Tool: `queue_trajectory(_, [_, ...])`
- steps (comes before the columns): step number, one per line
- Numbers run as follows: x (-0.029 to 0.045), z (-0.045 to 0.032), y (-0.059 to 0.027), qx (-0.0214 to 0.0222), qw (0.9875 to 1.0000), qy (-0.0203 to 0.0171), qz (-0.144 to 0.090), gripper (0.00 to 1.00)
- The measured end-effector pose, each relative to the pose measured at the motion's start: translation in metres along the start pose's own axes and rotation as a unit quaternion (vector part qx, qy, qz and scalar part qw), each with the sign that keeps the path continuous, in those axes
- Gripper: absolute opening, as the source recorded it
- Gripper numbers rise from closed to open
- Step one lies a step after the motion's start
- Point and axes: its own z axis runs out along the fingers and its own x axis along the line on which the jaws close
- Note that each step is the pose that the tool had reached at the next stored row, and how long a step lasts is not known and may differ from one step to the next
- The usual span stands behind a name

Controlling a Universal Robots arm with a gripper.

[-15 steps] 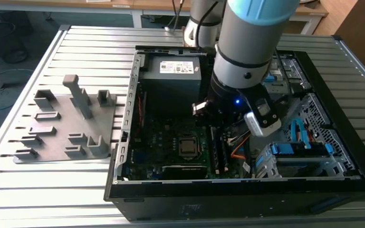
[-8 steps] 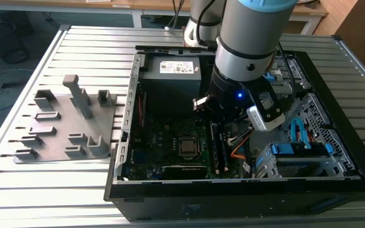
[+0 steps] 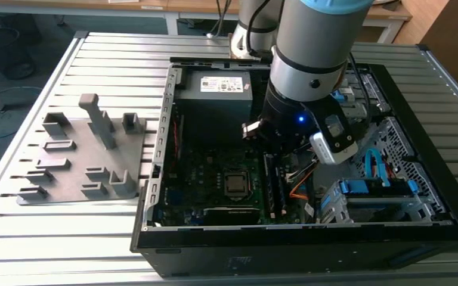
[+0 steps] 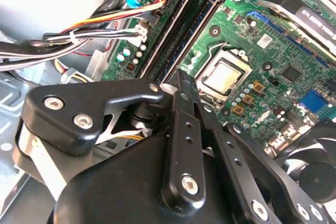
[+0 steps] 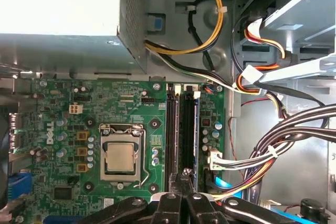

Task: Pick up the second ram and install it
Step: 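Press down the second ram until it locks into place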

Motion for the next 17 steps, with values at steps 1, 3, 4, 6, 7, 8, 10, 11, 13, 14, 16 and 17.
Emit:
queue_trajectory(1, [0.0000, 0.0010, 0.0000, 0.0001, 1.0000, 0.0000, 0.000, 0.10])
queue_trajectory(3, [0.0001, 0.0047, 0.0007, 0.0001, 1.0000, 0.0000, 0.000, 0.10])
queue_trajectory(4, [0.0001, 0.0063, 0.0022, 0.0002, 1.0000, 0.0001, 0.000, 0.10])
queue_trajectory(6, [0.0002, 0.0102, 0.0053, 0.0000, 1.0000, 0.0000, 0.000, 0.10])
queue_trajectory(7, [0.0001, 0.0122, 0.0071, 0.0000, 1.0000, 0.0000, 0.000, 0.10])
queue_trajectory(8, [0.0002, 0.0140, 0.0088, 0.0000, 1.0000, 0.0000, 0.000, 0.10])
queue_trajectory(10, [0.0002, 0.0177, 0.0136, 0.0000, 1.0000, 0.0000, 0.000, 0.10])
queue_trajectory(11, [0.0002, 0.0195, 0.0170, 0.0001, 1.0000, 0.0000, 0.000, 0.10])
queue_trajectory(13, [0.0002, 0.0234, 0.0247, 0.0000, 1.0000, 0.0000, 0.000, 0.10])
queue_trajectory(14, [0.0002, 0.0253, 0.0283, 0.0000, 1.0000, 0.0000, 0.000, 0.10])
queue_trajectory(16, [0.0002, 0.0290, 0.0349, 0.0000, 1.0000, 0.0000, 0.000, 0.10])
queue_trajectory(17, [0.0002, 0.0308, 0.0377, 0.0000, 1.0000, 0.0000, 0.000, 0.10])
